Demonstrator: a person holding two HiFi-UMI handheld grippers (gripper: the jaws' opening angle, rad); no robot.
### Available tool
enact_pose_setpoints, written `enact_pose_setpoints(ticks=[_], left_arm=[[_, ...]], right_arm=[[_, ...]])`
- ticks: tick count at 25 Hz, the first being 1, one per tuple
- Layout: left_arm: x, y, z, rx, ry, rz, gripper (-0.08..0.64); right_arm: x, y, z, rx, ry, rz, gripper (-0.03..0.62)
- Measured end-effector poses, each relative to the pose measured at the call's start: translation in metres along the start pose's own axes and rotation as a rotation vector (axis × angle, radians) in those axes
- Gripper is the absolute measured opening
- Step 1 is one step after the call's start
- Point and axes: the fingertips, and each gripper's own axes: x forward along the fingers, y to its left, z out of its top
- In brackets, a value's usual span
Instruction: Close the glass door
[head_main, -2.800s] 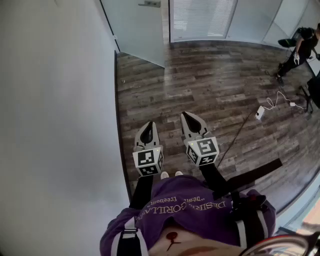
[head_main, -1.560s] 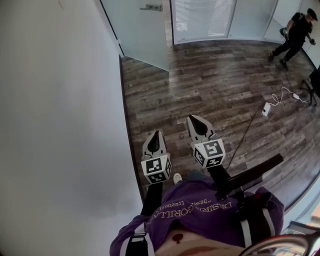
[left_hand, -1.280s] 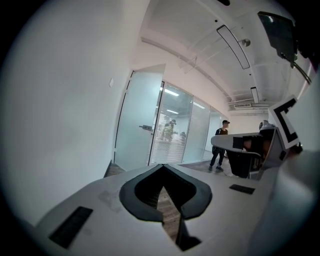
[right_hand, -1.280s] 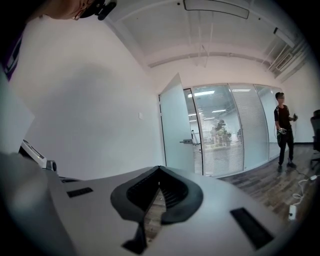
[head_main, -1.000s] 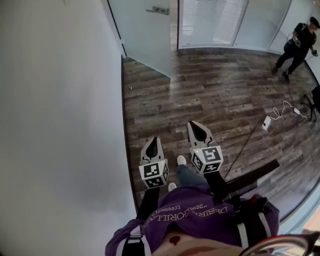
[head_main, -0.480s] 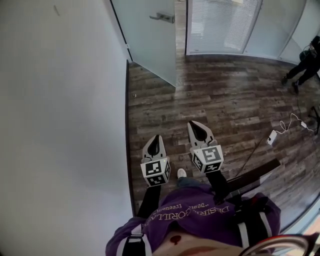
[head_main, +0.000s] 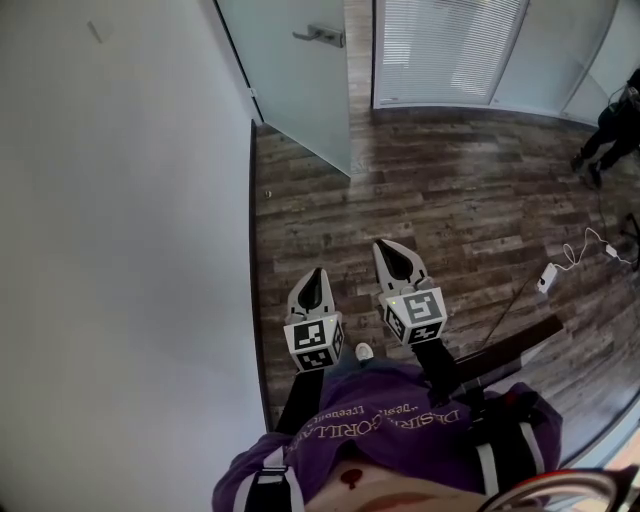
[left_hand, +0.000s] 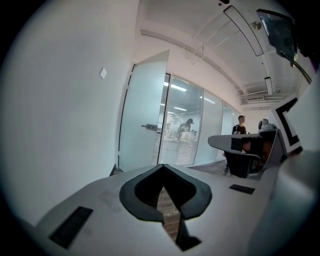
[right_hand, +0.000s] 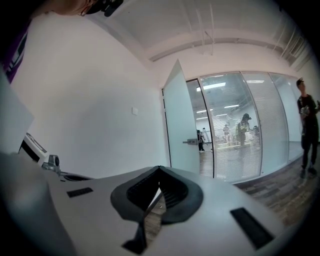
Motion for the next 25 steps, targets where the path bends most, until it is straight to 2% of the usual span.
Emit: enact_pose_setpoints(ticks=[6, 11, 25], left_arm=[[0.033, 0.017, 0.012, -0.009, 0.007, -0.014, 0.0], [0.074, 0.035, 0.046, 0.022, -0.01, -0.057, 0.0], [0.169, 0.137, 0.098, 0.023, -0.011, -0.073, 0.0]], right_arm=[[0.037, -0.007, 0.009, -0.001, 0.002, -0.009, -0.011], [0.081, -0.018, 0.03, 0.002, -0.011, -0.041, -0.011], [0.222, -0.013, 0.062, -0.002, -0.025, -0.071, -0.011]])
